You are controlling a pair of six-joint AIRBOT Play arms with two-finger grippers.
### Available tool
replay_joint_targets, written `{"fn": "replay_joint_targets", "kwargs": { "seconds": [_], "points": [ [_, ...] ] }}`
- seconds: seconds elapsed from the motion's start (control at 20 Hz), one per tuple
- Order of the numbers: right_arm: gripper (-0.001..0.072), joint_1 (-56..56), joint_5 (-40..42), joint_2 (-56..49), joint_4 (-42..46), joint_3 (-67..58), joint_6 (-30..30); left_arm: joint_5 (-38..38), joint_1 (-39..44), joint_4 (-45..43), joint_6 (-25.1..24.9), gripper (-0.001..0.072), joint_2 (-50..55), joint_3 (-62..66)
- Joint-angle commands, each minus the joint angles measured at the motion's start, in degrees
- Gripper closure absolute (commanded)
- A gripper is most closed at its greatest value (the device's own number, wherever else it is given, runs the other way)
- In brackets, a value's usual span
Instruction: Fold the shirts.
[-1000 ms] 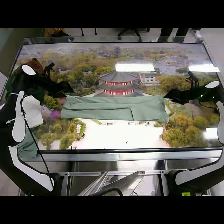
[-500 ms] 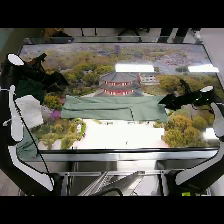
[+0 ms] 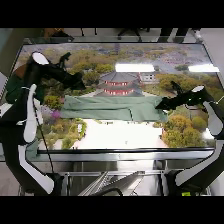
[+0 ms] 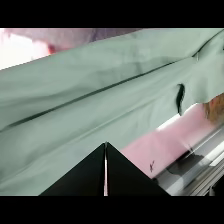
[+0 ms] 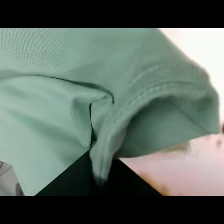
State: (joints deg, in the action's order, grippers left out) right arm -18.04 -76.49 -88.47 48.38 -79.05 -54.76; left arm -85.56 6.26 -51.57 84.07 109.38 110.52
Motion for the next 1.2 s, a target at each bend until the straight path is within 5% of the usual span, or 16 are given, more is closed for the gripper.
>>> {"fn": "replay_joint_targets", "kwargs": {
  "seconds": [0.0,0.3,0.55,0.8,1.15],
  "points": [
    [0.0688,-0.22,-2.95,4.9,-0.98,-0.37,0.31,5.11,9.7,0.15,-0.39,0.0694,4.22,-0.02],
    [0.0689,-1.66,-13.68,14.36,-1.09,-13.49,-3.61,17.79,27.47,0.11,0.61,0.0695,15.98,2.99],
    [0.0689,-1.42,-19.91,16.98,-2.36,-22.45,-6.03,23.93,33.75,0.74,4.5,0.0695,21.81,7.06],
    [0.0689,1.09,-20.61,17.25,-2.45,-22.53,-6.97,24.5,31.54,9.75,1.92,0.0695,18.91,6.82],
    [0.0689,15.8,-10.47,16.9,-11.82,-22.51,-9.14,7.65,13.99,20.26,-9.84,0.0695,-6.95,6.8]
  ]
}}
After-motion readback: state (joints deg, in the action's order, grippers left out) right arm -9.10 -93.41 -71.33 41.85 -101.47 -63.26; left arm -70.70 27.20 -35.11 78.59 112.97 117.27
